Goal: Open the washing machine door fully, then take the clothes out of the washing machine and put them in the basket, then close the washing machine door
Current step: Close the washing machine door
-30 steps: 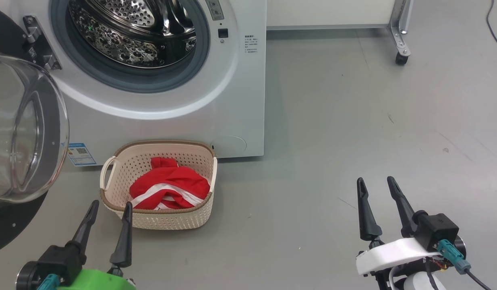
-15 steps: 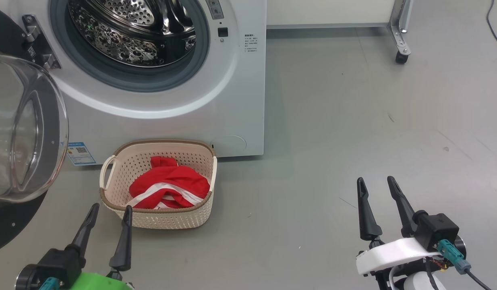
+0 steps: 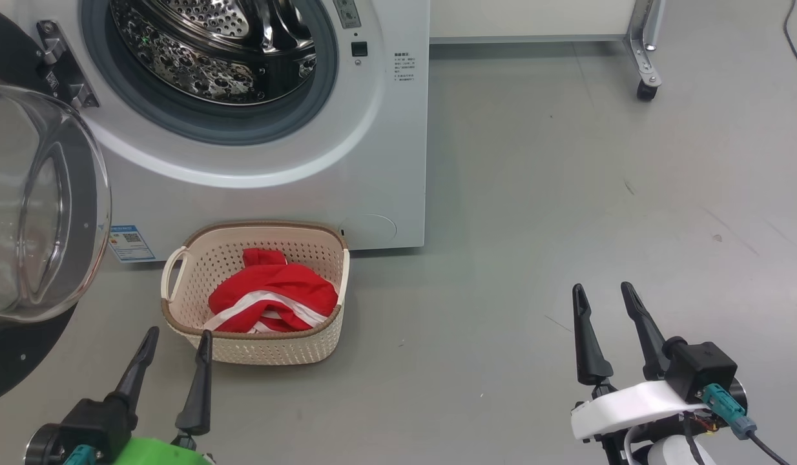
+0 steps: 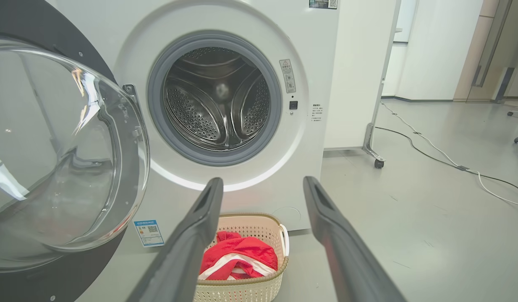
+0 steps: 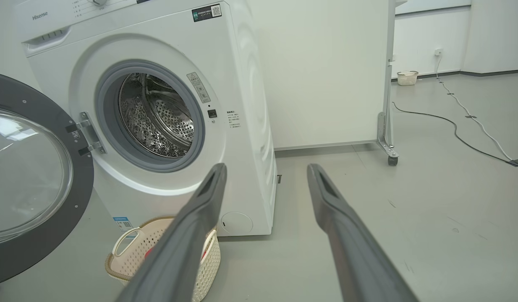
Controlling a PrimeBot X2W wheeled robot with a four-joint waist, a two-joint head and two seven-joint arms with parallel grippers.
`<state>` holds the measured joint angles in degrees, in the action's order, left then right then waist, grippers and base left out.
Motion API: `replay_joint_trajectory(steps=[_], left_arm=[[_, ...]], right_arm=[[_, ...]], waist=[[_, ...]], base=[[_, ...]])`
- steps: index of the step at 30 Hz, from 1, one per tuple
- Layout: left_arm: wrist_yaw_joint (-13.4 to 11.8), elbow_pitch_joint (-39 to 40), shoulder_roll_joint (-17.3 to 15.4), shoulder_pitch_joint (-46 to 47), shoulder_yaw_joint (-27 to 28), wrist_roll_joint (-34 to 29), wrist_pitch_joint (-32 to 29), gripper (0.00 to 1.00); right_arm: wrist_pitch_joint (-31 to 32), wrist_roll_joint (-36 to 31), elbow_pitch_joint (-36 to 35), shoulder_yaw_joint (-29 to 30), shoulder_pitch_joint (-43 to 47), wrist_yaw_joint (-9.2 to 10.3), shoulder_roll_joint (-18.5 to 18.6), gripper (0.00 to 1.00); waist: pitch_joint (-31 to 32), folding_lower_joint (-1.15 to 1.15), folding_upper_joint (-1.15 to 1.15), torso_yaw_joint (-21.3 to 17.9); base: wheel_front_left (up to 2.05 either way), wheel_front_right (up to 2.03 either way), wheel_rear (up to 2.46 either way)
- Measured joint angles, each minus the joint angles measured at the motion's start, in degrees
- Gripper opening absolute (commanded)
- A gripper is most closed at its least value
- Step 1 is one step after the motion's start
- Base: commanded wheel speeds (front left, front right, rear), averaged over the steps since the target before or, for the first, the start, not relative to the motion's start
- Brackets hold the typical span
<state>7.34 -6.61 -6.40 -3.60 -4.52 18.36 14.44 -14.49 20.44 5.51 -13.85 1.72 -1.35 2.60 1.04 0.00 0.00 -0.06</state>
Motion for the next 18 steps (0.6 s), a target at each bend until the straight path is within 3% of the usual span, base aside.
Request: replay_joint_trajectory(steps=[9,18], left_arm=[[0.0,-0.8,0.1,0.0,-1.4,-0.3,0.0,1.00],[0.0,-1.5,0.3,0.0,-1.2,-0.3,0.0,1.00]], right_arm=[[0.0,0.2,-0.7,0.7,0.6,0.48,0.0,1.00],[0.0,0.2,-0.8,0.0,1.2,-0.13,0.0,1.00]], waist=[[-0.3,0.00,0.00,2.0],[-0.6,0.00,0.00,6.5]], base=[[0.00,0.00,0.00],[0.00,0.00,0.00]])
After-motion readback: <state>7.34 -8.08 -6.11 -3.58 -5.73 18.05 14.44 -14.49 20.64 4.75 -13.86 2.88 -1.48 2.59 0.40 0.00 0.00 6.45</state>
